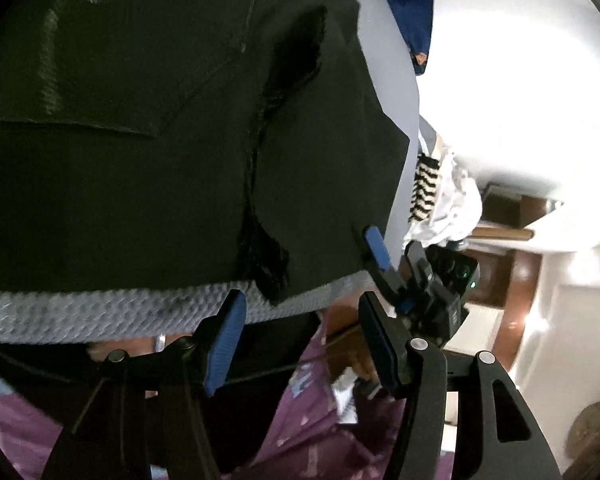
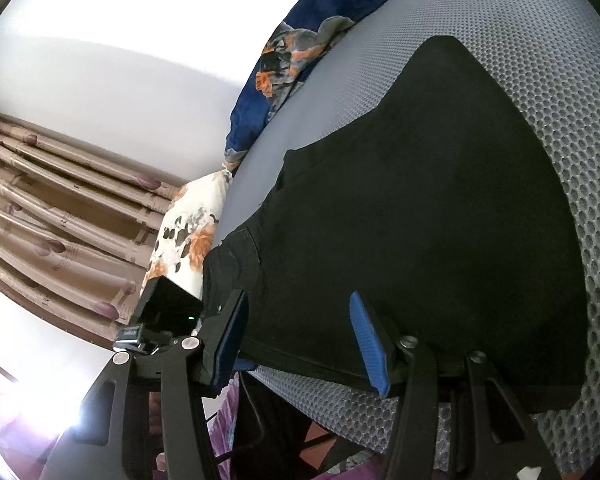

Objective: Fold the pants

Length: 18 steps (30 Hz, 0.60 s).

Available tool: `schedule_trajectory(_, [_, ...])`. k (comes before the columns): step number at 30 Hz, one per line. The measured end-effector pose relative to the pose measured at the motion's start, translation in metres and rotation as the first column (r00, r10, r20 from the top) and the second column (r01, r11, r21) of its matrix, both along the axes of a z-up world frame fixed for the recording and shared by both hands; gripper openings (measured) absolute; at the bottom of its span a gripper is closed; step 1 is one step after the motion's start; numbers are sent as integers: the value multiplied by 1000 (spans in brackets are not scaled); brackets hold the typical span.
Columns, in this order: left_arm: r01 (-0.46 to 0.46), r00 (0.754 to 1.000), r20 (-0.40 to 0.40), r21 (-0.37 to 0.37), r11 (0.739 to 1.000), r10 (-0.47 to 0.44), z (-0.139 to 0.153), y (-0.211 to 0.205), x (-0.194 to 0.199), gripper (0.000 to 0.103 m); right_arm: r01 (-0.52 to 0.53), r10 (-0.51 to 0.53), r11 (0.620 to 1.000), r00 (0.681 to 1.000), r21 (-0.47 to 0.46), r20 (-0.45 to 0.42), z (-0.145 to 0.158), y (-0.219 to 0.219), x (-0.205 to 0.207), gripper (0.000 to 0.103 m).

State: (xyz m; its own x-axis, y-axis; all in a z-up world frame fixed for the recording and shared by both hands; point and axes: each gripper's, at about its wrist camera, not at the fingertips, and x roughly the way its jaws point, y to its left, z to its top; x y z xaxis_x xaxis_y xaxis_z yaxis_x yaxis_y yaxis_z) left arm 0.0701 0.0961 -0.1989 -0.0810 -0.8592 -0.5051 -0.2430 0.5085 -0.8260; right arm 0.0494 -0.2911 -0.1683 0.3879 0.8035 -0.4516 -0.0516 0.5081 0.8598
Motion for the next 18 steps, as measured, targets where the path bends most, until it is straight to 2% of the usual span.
schedule_trajectory(4, [-36, 998, -43, -22, 999, 35, -16, -1, 6, 59, 0, 0, 1000, 1000, 3, -2, 1, 0, 0, 51])
schedule_trajectory(6, [-93, 996, 1, -56, 994, 93, -7, 2, 9, 59, -1, 1, 1000, 1000, 4, -1, 1, -1, 0, 51])
schedule_trajectory(11, [-87, 993, 76, -34, 996, 90, 12, -2, 13, 59, -1, 1, 1000, 1000, 7, -3, -1, -1, 1, 51])
schedule_trajectory(15, [-92, 993, 72, -18, 996, 93, 7, -8, 16, 59, -5, 5, 1000, 1000, 4, 0, -1, -1, 1, 51])
schedule_trajectory(18, [-61, 997, 46, 28, 998, 60, -3, -18, 19, 59, -6, 6, 1000, 1000, 2, -2, -2, 0, 1, 51])
